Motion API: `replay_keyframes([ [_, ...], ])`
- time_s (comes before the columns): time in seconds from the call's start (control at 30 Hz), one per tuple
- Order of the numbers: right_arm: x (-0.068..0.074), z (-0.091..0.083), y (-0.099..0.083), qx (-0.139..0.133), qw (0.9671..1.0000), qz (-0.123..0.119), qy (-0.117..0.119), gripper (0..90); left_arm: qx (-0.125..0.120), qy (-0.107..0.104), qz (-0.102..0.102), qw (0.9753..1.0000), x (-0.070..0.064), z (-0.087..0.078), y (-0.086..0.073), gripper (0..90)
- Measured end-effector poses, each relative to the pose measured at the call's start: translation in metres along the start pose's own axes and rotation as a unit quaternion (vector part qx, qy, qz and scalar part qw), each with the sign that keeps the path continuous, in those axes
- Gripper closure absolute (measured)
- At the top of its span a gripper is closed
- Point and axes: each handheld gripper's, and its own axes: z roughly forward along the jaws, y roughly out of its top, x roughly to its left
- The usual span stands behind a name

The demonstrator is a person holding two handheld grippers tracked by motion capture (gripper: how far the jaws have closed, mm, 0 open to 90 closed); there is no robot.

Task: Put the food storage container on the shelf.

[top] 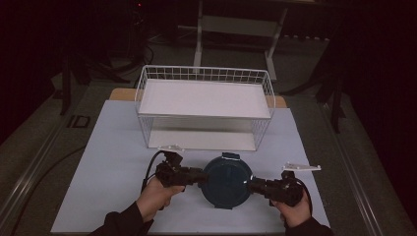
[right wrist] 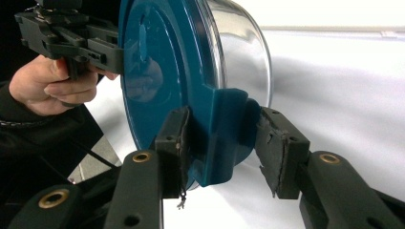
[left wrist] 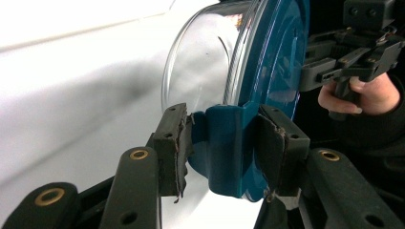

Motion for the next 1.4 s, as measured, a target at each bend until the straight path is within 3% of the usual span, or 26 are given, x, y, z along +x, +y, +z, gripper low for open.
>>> replay_keyframes([
  [0.27, 0.005, 0.010, 0.023, -0.006, 0.9998, -0.021, 0.000, 56.5, -0.021, 0.008, 0.007, 0.9997, 0.008, -0.016, 0.010, 56.7],
  [0.37, 0.003, 0.017, 0.039, -0.008, 0.9996, -0.029, 0.001, 56.5, -0.036, 0.013, 0.006, 0.9992, 0.016, -0.021, 0.015, 56.7],
  [0.63, -0.005, 0.038, 0.063, -0.008, 0.9991, -0.041, 0.002, 56.4, -0.049, 0.026, 0.003, 0.9985, 0.036, -0.028, 0.025, 56.6],
  [1.03, -0.026, 0.071, 0.080, -0.017, 0.9988, -0.046, 0.001, 56.3, -0.066, 0.044, 0.009, 0.9968, 0.073, -0.025, 0.035, 56.4],
  [1.4, -0.045, 0.095, 0.085, -0.016, 0.9988, -0.045, -0.002, 56.2, -0.075, 0.061, -0.001, 0.9953, 0.095, -0.018, 0.034, 56.0],
])
